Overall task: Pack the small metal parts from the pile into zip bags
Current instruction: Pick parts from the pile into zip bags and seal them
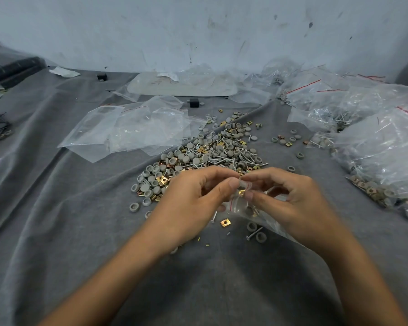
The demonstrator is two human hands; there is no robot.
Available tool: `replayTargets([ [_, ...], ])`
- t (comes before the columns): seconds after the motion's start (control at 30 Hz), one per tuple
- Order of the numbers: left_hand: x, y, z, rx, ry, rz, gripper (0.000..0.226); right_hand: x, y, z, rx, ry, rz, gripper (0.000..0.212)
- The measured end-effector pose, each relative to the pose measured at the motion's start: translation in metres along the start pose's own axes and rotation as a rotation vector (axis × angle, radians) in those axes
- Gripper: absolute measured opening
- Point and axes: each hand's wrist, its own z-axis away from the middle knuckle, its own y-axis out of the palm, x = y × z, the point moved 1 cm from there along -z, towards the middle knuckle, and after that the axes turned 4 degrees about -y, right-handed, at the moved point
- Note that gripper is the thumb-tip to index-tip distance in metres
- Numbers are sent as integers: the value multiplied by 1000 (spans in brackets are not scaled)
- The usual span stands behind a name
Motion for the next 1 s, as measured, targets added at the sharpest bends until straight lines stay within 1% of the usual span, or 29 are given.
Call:
replayTargets([
  [0.13, -1, -1, 2, -1, 17, -4, 22, 1, -1, 0, -1, 12, -3, 25],
  [0.27, -5, -1, 3, 69, -8, 51, 31, 3, -1, 1, -31, 7, -44, 26],
  [0.4, -7, 0, 3, 142, -101, 315, 40, 2, -2, 1, -64, 9, -102, 28],
  [0.47, -8, 4, 4, 149, -136, 497, 39, 1, -2, 1, -73, 15, -122, 27],
  [0.57, -11, 11, 6, 139, -172, 748, 45, 1, -3, 0, -83, 14, -99, 26],
  [0.63, -12, 10, 6, 143, -187, 820, 46, 1, -3, 0, -86, 12, -83, 25],
  [0.73, -13, 4, 6, 194, -197, 926, 46, 1, -2, 1, -85, 6, -82, 25],
  [0.8, -14, 1, 6, 193, -184, 960, 47, 1, -3, 1, -79, 3, -74, 24],
  [0.87, -14, -7, 3, 123, -168, 854, 41, 0, -4, 1, -83, 8, -67, 24],
  [0.9, -13, -14, 1, 71, -152, 730, 35, -1, -5, 1, -84, 10, -58, 24],
  [0.93, -13, -23, 0, 35, -129, 559, 28, -2, -5, 1, -83, 9, -51, 25],
  [0.97, -13, -34, 0, 29, -103, 362, 20, -3, -6, 1, -82, 5, -49, 25],
  [1.0, -12, -44, 0, 51, -79, 154, 18, -3, -6, 1, -83, 0, -51, 26],
])
